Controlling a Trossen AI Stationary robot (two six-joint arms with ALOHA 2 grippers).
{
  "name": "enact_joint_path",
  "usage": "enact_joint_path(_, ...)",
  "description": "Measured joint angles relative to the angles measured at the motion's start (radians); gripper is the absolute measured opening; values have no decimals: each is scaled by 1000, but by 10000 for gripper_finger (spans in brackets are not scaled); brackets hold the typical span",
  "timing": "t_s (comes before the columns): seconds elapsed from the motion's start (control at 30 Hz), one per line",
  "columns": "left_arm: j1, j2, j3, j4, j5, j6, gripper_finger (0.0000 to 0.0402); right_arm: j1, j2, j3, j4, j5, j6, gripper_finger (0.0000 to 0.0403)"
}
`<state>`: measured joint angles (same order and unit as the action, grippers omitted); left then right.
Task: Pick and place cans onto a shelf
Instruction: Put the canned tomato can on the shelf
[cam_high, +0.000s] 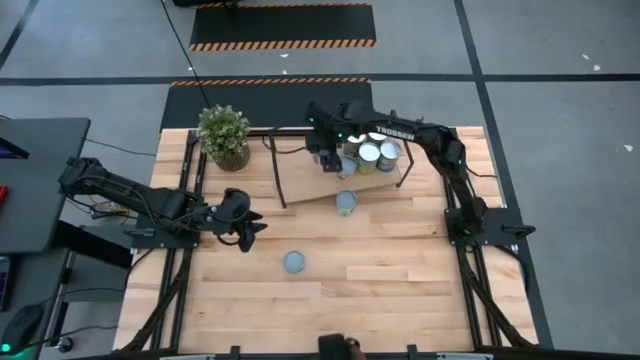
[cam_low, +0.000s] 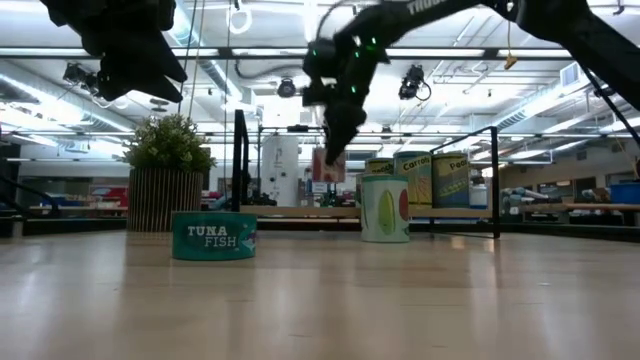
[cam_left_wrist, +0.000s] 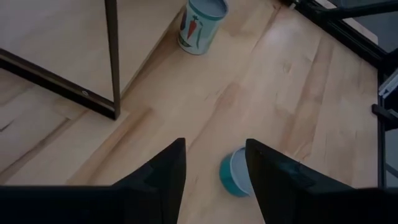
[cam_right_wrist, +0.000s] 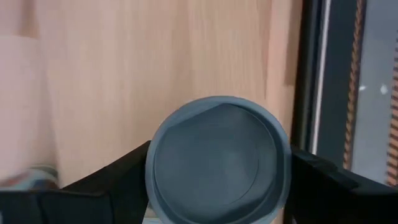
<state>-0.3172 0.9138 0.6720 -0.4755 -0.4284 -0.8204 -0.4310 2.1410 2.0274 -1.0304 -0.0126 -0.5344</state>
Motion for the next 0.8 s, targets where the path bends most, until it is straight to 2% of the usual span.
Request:
enact_joint_path(0.2,0,0,0,0,-4,-7,172,-44,2,-109,73,-1,-61,309)
enact_joint_path(0.33,0,0,0,0,-4,-9,172,-34,0,-128,133,82,-71,312)
enact_joint_path(0.6,0,0,0,0,-7,-14,172,-44,1,-132,67,94,-61,354)
enact_joint_path(0.8,0,0,0,-1,-15,-12,172,-41,1,-118,47,154,-55,362)
